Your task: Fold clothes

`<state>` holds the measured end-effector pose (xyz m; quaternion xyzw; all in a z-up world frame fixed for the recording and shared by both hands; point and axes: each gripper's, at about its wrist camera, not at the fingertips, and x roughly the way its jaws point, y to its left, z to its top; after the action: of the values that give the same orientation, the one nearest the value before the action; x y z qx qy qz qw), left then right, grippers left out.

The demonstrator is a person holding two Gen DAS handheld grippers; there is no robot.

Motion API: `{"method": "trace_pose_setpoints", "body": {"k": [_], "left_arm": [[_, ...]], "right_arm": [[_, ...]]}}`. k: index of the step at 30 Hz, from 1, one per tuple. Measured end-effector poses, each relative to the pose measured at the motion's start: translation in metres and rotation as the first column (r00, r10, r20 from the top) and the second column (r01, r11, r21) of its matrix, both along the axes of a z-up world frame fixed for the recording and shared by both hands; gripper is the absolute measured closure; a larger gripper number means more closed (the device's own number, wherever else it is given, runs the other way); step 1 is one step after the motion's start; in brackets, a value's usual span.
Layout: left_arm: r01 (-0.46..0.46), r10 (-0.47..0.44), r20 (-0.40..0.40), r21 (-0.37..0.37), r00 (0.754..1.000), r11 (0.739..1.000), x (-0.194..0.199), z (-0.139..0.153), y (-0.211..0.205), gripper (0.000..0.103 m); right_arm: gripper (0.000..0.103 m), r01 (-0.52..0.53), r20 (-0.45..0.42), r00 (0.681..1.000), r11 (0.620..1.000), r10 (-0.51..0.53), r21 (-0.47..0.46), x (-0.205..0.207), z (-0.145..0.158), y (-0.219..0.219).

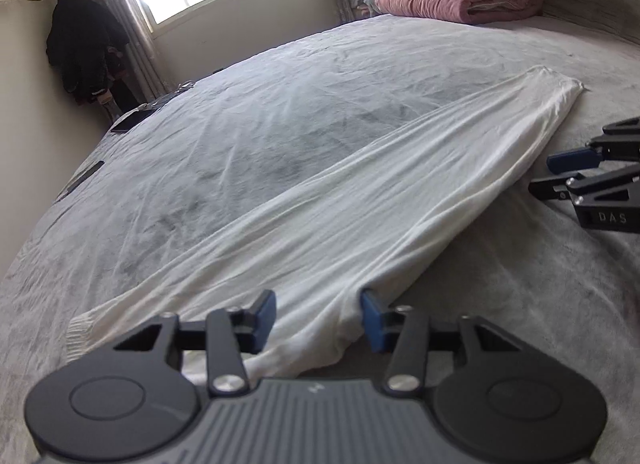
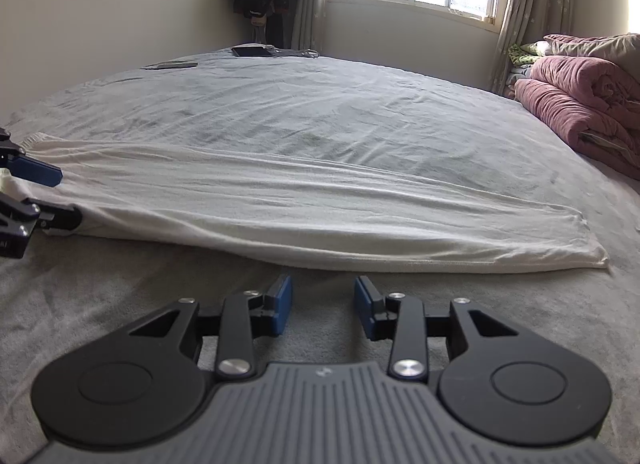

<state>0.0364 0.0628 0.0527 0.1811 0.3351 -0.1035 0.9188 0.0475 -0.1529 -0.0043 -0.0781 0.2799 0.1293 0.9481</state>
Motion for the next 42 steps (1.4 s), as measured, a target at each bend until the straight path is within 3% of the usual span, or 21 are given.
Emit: {"method": "trace_pose_setpoints", "body": {"k": [8, 12, 17, 28, 33, 42], "left_arm": [[-0.030, 0.021, -0.068, -0.138, 0.997, 0.990, 0.011, 0.003, 0.009, 0.088], [-0.069, 0.043, -0.117, -0.226, 0.992, 0.972, 0.018, 0.005, 0.018, 0.091], [-0.111, 0.059, -0.168, -0.319, 0.984, 0.941, 0.025, 0.007, 0.029, 0.095], [-0.149, 0.069, -0.211, -0.392, 0.975, 0.908, 0.030, 0.007, 0.042, 0.097], [-0.157, 0.073, -0.219, -0.398, 0.973, 0.904, 0.033, 0.008, 0.043, 0.097], [-0.167, 0.078, -0.229, -0.399, 0.970, 0.902, 0.035, 0.007, 0.043, 0.097]], "right_arm": [[0.063, -0.008, -0.027, 1.000, 0.998, 0.010, 0.058, 0.002, 0.001, 0.000], [0.063, -0.079, -0.041, 0.996, 0.994, 0.083, 0.079, 0.002, 0.003, 0.010], [0.052, -0.186, -0.048, 0.981, 0.981, 0.189, 0.061, 0.005, 0.005, 0.027], [0.051, -0.183, -0.043, 0.981, 0.972, 0.191, 0.146, 0.031, 0.013, 0.024], [0.044, -0.212, -0.028, 0.976, 0.972, 0.216, 0.103, 0.036, 0.016, 0.023], [0.044, -0.160, -0.038, 0.985, 0.976, 0.167, 0.147, 0.047, 0.012, 0.017]]}}
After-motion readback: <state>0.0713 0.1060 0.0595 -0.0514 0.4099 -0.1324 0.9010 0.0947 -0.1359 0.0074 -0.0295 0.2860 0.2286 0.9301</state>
